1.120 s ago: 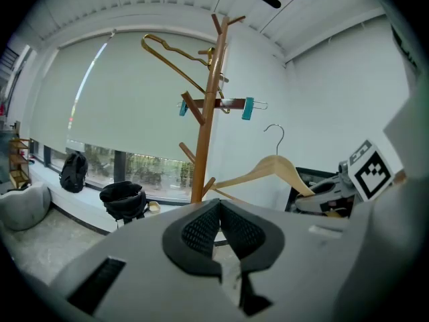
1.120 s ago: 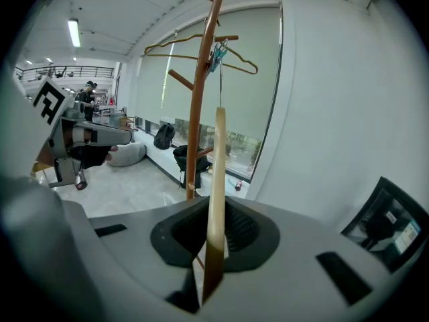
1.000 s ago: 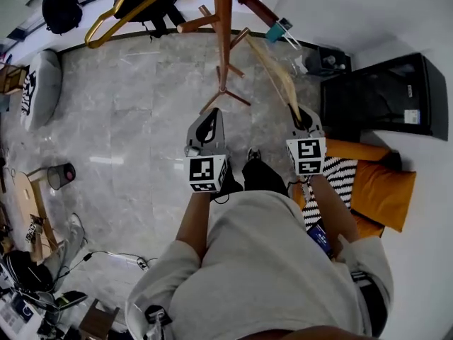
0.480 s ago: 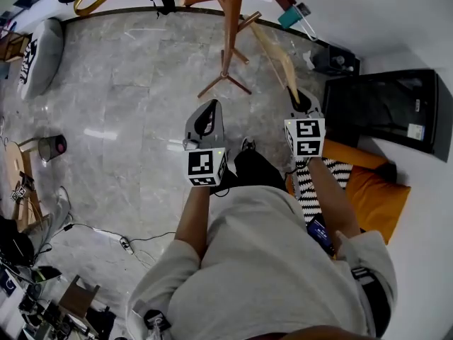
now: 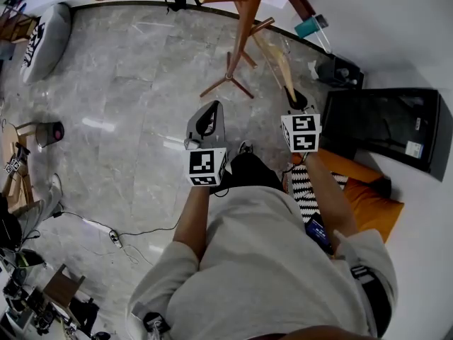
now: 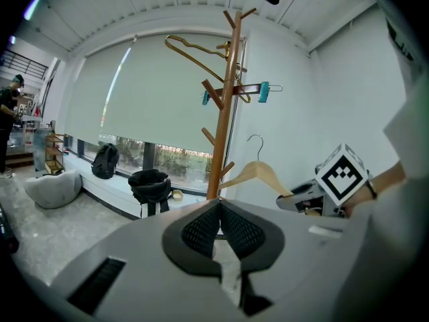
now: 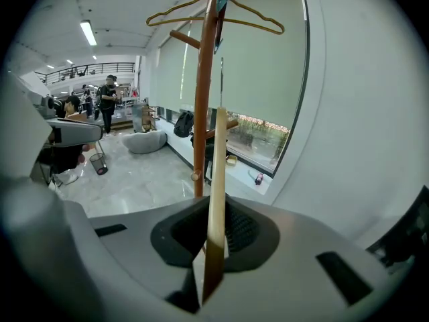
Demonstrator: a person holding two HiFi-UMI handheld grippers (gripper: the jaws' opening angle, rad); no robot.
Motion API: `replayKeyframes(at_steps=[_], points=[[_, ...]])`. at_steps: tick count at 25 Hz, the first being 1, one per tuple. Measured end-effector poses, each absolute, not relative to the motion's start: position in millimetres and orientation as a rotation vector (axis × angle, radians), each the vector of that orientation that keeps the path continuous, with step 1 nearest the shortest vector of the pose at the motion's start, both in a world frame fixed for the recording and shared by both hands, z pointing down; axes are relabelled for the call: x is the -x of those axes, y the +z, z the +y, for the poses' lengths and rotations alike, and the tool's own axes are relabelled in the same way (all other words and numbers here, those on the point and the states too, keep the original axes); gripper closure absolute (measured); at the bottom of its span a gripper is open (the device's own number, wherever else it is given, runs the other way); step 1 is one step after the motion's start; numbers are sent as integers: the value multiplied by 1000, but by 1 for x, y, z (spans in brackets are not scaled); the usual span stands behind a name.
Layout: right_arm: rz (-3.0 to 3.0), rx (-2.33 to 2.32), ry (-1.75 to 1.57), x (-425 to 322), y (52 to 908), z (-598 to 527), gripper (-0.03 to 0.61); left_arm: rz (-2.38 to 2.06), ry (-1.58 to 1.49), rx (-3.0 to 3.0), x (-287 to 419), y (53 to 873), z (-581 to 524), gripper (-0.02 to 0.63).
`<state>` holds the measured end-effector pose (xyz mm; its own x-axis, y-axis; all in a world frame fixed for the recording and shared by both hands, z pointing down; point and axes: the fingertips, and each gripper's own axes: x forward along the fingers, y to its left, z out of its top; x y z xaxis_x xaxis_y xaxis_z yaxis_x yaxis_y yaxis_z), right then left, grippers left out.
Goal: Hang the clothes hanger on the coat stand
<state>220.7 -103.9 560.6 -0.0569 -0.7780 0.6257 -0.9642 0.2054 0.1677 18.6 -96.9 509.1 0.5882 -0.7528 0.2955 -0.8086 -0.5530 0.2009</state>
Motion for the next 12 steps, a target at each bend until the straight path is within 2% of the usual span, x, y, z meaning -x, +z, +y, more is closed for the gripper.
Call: replayKeyframes(at_steps=[12], points=[[-1889, -1514, 390, -212, 583, -149, 552, -1412, 247, -2425, 7, 511, -105, 604]])
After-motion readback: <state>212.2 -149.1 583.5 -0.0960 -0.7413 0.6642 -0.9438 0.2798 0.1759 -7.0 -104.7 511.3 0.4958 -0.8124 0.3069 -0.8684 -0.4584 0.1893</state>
